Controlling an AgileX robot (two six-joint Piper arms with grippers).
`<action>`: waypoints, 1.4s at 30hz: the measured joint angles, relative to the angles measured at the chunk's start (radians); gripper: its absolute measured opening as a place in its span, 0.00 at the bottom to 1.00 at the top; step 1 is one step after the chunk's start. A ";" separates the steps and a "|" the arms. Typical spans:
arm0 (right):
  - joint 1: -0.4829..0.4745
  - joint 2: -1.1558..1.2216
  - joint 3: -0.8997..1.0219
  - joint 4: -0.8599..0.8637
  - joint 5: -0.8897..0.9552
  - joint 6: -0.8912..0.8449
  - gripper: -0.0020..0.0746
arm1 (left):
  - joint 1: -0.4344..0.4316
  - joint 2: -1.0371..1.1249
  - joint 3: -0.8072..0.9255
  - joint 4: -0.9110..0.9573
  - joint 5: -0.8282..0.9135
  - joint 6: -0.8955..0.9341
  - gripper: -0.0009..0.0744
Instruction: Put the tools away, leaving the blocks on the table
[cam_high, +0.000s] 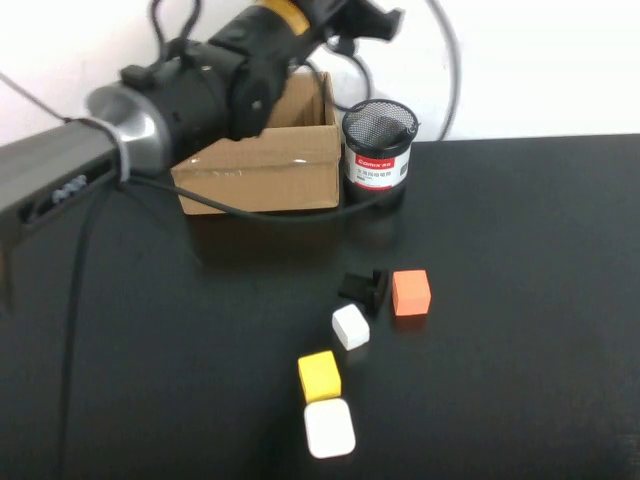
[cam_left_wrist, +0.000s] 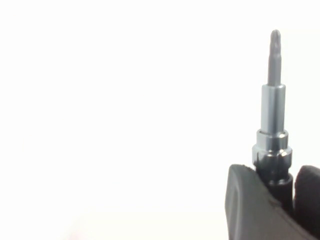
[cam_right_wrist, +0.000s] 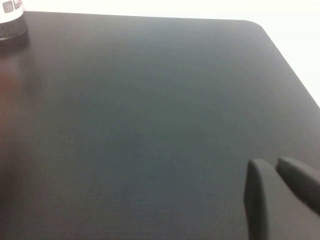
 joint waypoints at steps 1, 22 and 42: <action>0.000 0.000 0.000 0.000 0.000 0.000 0.02 | -0.012 0.012 -0.020 0.005 -0.008 0.000 0.21; 0.000 0.000 0.000 0.000 0.000 0.000 0.02 | -0.027 0.227 -0.088 0.012 -0.021 -0.123 0.29; 0.000 0.000 0.000 0.002 0.000 0.000 0.02 | 0.009 -0.305 -0.088 0.015 0.556 0.041 0.04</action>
